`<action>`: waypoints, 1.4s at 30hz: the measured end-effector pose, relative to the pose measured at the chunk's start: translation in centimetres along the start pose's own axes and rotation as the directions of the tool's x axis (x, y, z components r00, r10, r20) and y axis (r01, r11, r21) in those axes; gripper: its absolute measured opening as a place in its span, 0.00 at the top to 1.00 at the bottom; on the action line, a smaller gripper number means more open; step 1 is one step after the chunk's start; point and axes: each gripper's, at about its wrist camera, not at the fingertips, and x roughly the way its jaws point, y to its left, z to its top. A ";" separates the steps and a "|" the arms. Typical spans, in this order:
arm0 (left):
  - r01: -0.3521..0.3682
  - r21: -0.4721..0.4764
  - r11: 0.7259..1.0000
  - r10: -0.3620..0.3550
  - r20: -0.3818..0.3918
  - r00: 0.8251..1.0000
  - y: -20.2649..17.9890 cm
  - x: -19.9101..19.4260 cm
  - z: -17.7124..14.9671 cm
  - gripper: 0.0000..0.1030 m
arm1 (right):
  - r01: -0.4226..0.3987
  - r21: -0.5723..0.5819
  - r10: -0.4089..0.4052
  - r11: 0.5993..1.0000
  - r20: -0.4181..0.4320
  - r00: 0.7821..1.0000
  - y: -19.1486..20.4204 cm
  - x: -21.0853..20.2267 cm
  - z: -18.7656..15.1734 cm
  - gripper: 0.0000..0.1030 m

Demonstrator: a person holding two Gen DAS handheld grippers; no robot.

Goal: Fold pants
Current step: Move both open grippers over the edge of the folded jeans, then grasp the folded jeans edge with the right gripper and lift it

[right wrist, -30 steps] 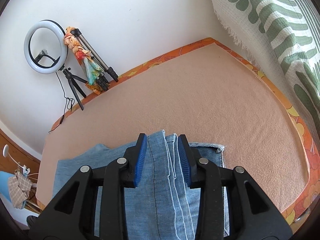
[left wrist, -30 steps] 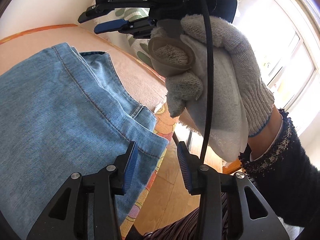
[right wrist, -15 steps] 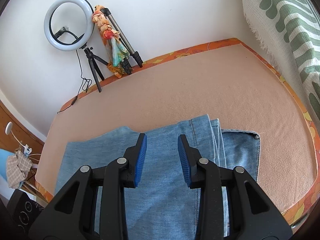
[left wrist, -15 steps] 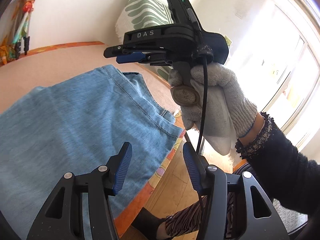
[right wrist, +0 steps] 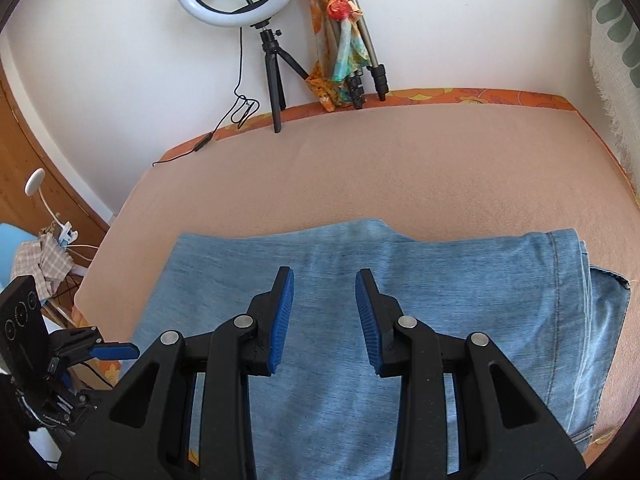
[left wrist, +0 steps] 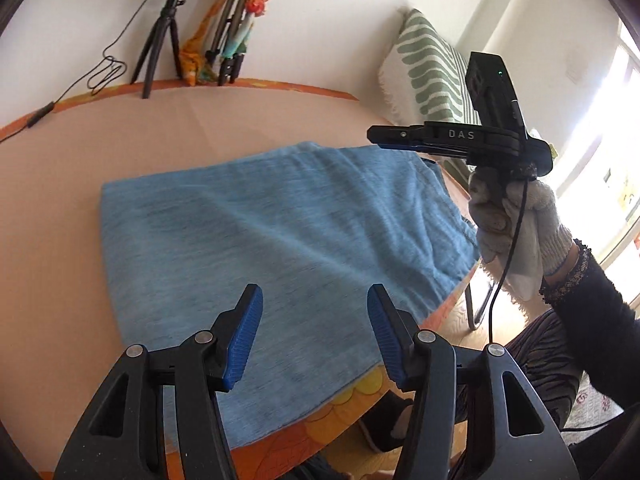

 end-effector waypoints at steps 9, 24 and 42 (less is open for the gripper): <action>-0.131 -0.055 0.990 0.130 -0.020 0.991 4.5 -2.4 -3.1 0.48 | -0.049 -0.143 0.033 0.989 -0.112 0.993 7.3 5.2 -1.3 0.67; -0.107 -0.111 0.988 0.101 -0.055 0.993 6.5 -2.4 -5.5 0.46 | -0.190 -0.174 0.143 0.966 -0.251 0.957 14.8 10.3 -1.2 0.49; 0.086 -0.329 0.940 -0.080 0.032 0.996 8.6 -3.0 -6.6 0.47 | -0.045 -0.201 -0.058 0.979 -0.478 0.876 22.0 19.3 4.5 0.45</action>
